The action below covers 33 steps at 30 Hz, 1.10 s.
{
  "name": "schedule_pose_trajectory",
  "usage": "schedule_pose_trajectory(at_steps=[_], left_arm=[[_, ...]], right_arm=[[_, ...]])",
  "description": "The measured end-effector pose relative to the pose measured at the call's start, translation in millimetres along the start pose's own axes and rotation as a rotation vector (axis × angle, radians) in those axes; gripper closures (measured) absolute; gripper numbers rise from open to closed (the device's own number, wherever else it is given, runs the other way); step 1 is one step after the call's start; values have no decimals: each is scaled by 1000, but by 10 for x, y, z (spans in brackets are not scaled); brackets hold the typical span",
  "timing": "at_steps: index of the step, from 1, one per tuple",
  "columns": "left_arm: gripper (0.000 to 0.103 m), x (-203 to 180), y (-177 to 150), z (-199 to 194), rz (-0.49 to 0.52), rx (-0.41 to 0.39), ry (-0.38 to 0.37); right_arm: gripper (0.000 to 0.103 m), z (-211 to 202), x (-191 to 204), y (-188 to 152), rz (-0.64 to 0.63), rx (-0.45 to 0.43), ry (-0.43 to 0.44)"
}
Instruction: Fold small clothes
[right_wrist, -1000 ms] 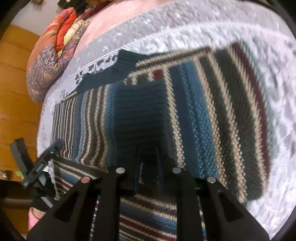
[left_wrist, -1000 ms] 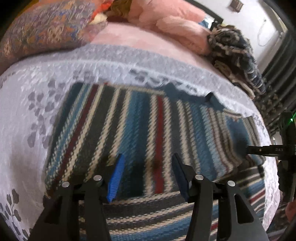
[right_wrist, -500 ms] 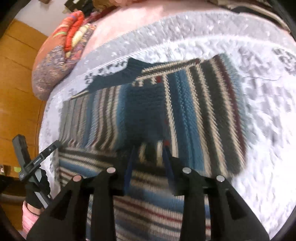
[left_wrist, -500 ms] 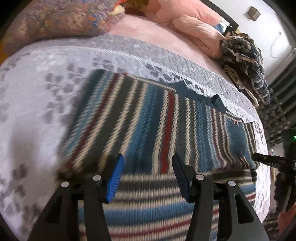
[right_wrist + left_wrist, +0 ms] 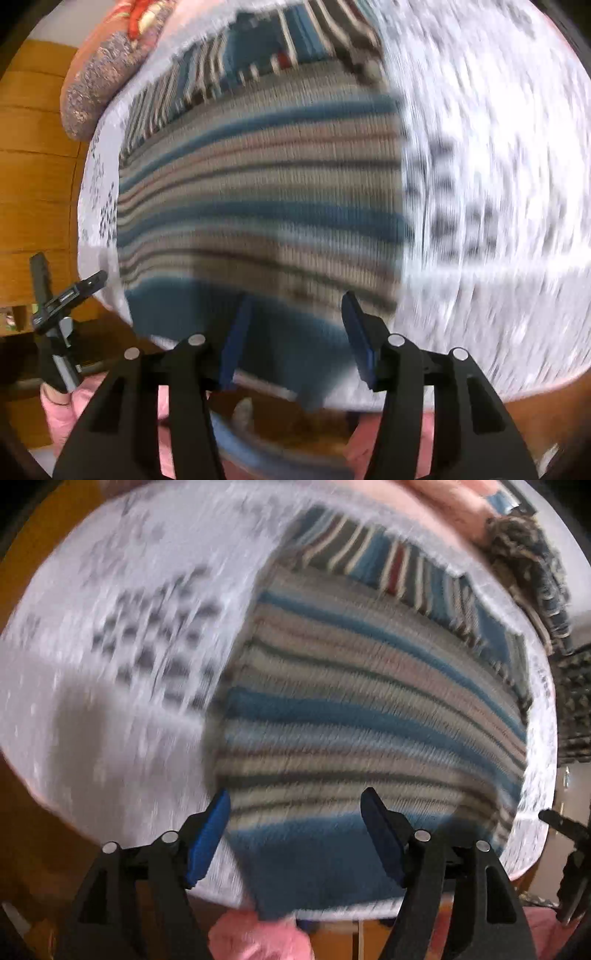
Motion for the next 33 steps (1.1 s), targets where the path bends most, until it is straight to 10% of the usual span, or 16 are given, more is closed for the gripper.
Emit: schedule_pose_trajectory(at_steps=[5,10,19,25,27,33], left_arm=[[30,179,-337,344,-94,118,-29],[30,192,-407,477,-58,113,104],[30,275,-441,611,-83,137,52],[32,212,-517,813,-32,197,45],[37,195,-542,837,-13,200,65],[89,90,-471,675,2,177,4]], right_arm=[[50,299,-98,-378,57,57,-5],[47,604,-245,-533,115,115,-45],[48,946,-70,-630,88,132,-88],[66,1073,52,-661,59,126,-154],[84,1109,149,-660,52,125,-120],[94,905,248,-647,18,67,-86]])
Point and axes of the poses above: each gripper's, at about its wrist camera, not at the fingertips, and z roughly the way its jaws point, x to its left, y to its top, the point moved 4 cm from there along z, roughly the way its jaws point, and after that the axes turned 15 degrees about x, right-handed, at the moved point
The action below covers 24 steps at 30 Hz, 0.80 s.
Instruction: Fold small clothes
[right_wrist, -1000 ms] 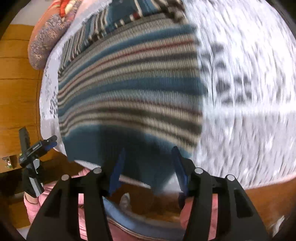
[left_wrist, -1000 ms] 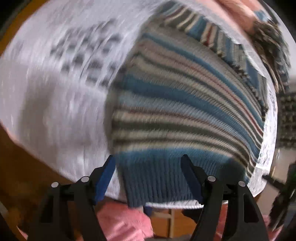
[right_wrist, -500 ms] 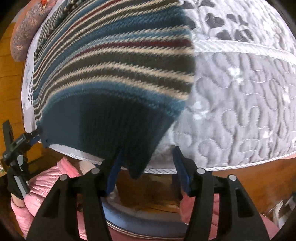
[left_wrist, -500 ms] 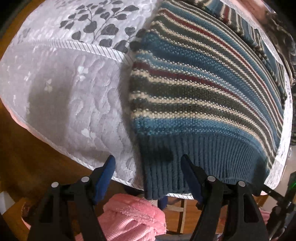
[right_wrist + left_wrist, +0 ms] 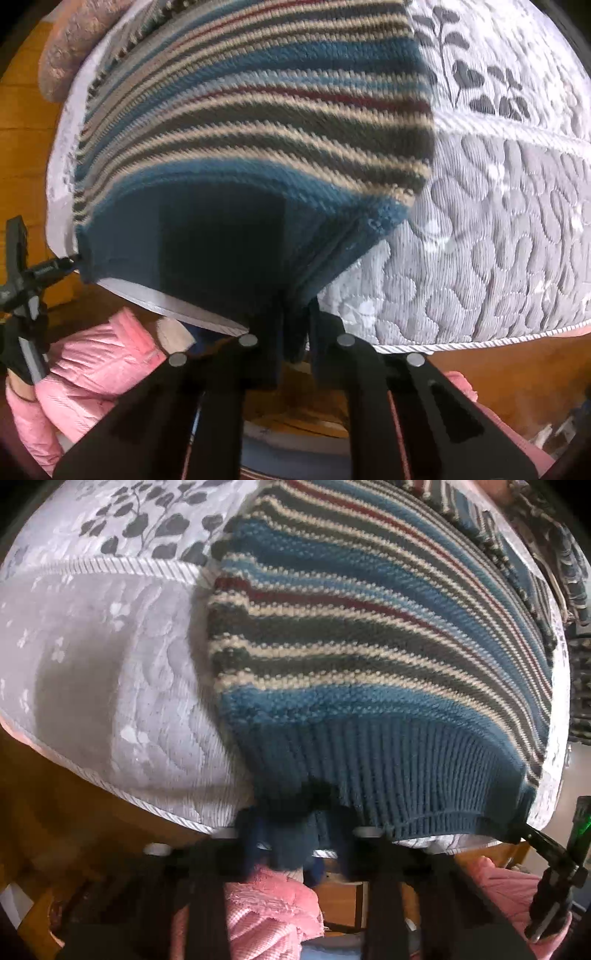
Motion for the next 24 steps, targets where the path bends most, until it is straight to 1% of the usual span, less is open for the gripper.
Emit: schedule_pose_trajectory(at_steps=[1,3,6,7,9,11,13,14,18,21,24], left_arm=[[91,-5,-1,-30,2,-7,-11],[91,-19,29,-162,3,-32,-70],[92,-22,38,-323,3,-76,-138],[92,-17,47,-384,2,-94,-163],[92,2,32,-532,7,-134,-213],[92,-7,69,-660,16,-175,-264],[92,-35,91,-742,24,-213,-291],[92,-26,163,-755,25,-227,-301],[92,-5,352,-951,32,-305,-330],[92,-49,529,-989,17,-326,-362],[92,-198,723,-958,20,-333,-350]], right_arm=[[94,-61,-13,1,2,-12,23],[94,-144,-25,9,10,-34,65],[94,-303,-83,28,32,-73,159],[95,-383,-91,37,38,-91,193],[95,-455,-83,29,45,-112,235],[95,-615,-130,66,51,-137,286],[95,-774,-201,130,60,-156,318],[95,-833,-272,169,62,-162,324],[95,-1010,-351,346,83,-189,342],[95,-1072,-406,558,102,-184,363],[95,-1078,-364,764,109,-181,366]])
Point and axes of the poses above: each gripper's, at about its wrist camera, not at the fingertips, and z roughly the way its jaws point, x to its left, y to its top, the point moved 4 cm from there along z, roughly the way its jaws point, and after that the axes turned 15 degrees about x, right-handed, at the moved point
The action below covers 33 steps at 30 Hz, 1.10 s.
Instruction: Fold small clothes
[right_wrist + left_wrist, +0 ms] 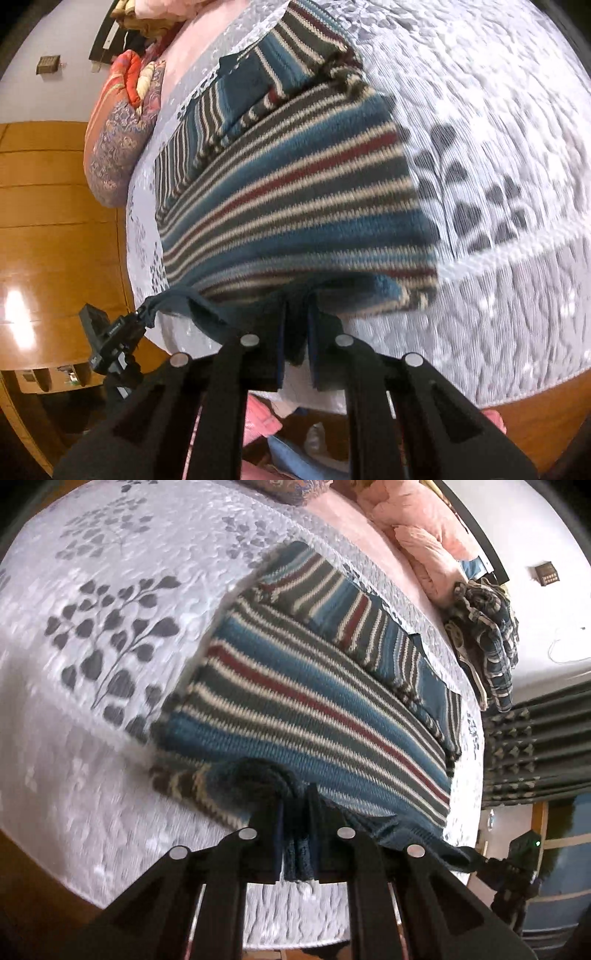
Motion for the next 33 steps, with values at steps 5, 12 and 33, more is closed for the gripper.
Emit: schedule_pose_trajectory(at_steps=[5,12,33], left_arm=[[92,-19,270,86,-15,-13,-15],[89,25,679,340,-49,6,14],[61,419,897,-39,-152,-44,-177]], right_arm=[[95,36,23,434,14,2,-16],[94,206,-15,882,30,34,-62],[67,-176,-269,1214,32,-28,-44]])
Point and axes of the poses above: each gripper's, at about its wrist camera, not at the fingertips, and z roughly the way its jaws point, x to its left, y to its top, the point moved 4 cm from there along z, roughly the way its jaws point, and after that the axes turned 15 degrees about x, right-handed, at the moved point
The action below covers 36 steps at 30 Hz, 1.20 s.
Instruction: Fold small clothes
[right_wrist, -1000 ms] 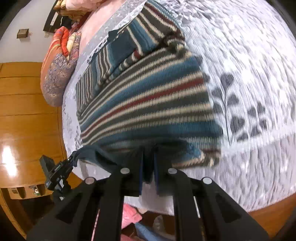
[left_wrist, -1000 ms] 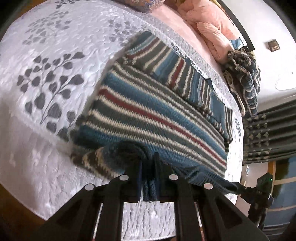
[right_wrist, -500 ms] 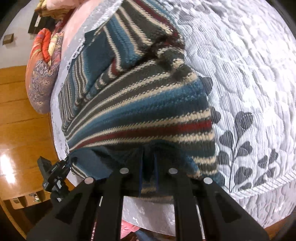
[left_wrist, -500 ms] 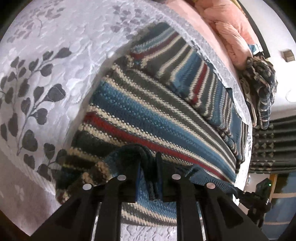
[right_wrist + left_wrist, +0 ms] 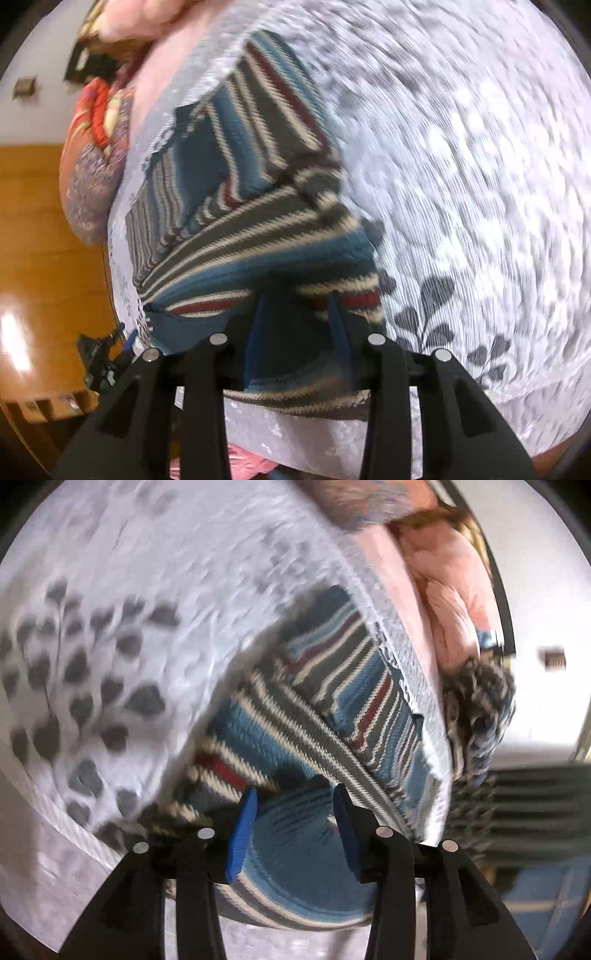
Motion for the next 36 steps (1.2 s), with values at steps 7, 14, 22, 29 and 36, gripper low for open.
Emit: schedule_pose_trajectory(at_steps=[7,14,22,29,36], left_arm=[[53,-532,-88,241,367,-8,313],[51,-661,-197,665,570,67,467],[42,-602,-249,957,613,114,586],[79,-647,-327,995,666,123,601],[88,-852,-365,774,702,87,492]], right_arm=[[50,120,426,-63,-305,-5,-186],[50,485,414,-39,-369,90,-278],[51,782,371,-41,-407,164,-338],[93,820,524,-102,-468,160,-377],[94,410,703,-152,-503,80,-259]])
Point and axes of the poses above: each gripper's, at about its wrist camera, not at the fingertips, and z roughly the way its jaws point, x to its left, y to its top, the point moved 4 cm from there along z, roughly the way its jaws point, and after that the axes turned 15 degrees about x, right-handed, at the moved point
